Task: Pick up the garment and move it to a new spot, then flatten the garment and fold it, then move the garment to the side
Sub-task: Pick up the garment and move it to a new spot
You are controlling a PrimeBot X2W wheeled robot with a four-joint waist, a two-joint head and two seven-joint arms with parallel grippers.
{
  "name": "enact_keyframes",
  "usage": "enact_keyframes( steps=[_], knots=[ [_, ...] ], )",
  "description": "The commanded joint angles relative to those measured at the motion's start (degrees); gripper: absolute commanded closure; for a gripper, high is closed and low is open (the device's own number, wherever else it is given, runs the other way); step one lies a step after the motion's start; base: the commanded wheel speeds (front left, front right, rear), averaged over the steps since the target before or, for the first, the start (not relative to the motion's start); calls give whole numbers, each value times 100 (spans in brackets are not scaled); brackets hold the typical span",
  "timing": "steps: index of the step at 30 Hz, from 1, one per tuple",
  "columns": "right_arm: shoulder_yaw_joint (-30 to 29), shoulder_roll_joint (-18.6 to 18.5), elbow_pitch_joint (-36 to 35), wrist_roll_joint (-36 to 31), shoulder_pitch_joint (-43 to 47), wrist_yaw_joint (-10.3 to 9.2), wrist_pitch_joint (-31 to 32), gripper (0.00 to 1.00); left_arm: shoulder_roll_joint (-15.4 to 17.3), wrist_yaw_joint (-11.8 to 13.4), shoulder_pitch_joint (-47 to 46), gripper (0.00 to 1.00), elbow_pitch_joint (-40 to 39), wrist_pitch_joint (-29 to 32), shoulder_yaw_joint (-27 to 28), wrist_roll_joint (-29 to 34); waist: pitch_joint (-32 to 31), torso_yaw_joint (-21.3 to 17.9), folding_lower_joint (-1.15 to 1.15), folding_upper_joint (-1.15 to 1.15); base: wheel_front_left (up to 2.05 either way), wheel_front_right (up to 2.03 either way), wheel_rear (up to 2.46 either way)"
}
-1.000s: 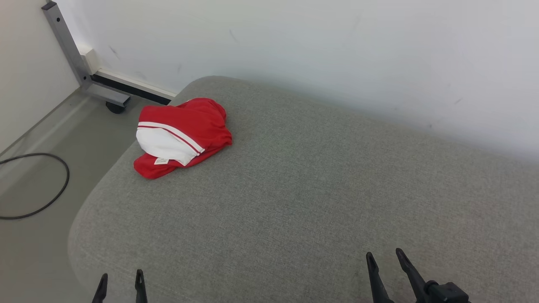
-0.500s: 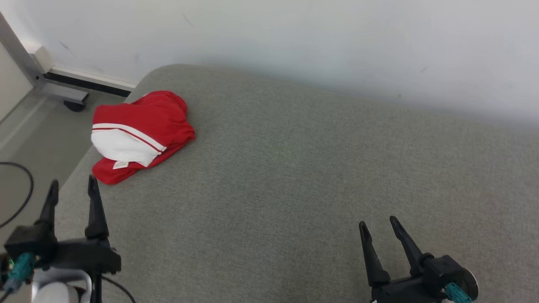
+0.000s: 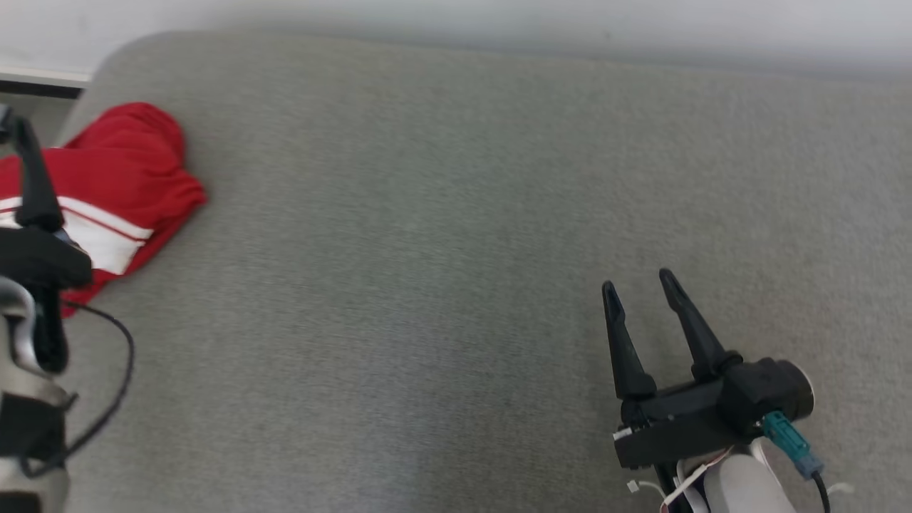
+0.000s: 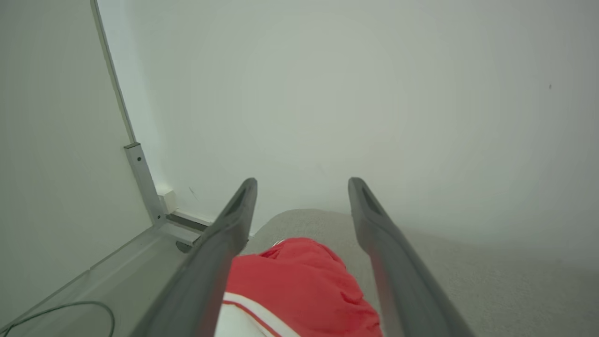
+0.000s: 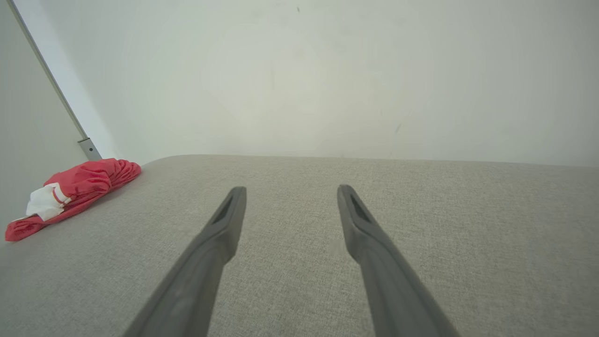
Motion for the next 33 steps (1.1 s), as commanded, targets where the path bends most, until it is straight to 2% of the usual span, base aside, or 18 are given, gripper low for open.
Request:
enact_keyframes(
  steps=[1,4,9,17,24,28,32,33],
  knots=[
    [26,8,-53,-45,-92,-14,-1,0,53,-3,-120,0,72,36,-8,-74,594,-588,-2,-1,0,0,0],
    [74,9,-193,-42,-228,-15,-1,0,394,-3,-462,0,549,242,-78,-178,749,-796,-2,-1,0,0,0],
    [103,9,-397,-16,-317,-15,-1,0,777,-3,-867,0,1312,742,-74,-417,850,-1072,-2,-1,0,0,0],
    [107,10,-714,-77,-397,-15,-1,0,1173,33,-1312,0,2339,1860,135,-846,956,-1279,-2,-1,0,0,0],
    [125,11,-786,-131,-387,-15,-1,0,1140,145,-1522,0,2969,2796,143,-1038,1069,-1352,-2,-1,0,0,0],
    [130,9,-789,-150,-346,-15,-1,0,1070,383,-1536,0,3225,3373,203,-1129,1073,-1373,-2,-1,0,0,0],
    [120,9,-795,-175,-334,-15,-1,0,1025,432,-1532,0,3292,3575,170,-1165,1039,-1366,-2,-1,0,0,0],
    [122,9,-788,-181,-336,-15,-1,0,1024,420,-1528,7,3284,3525,162,-1167,1028,-1360,-2,-1,0,0,0]
  ],
)
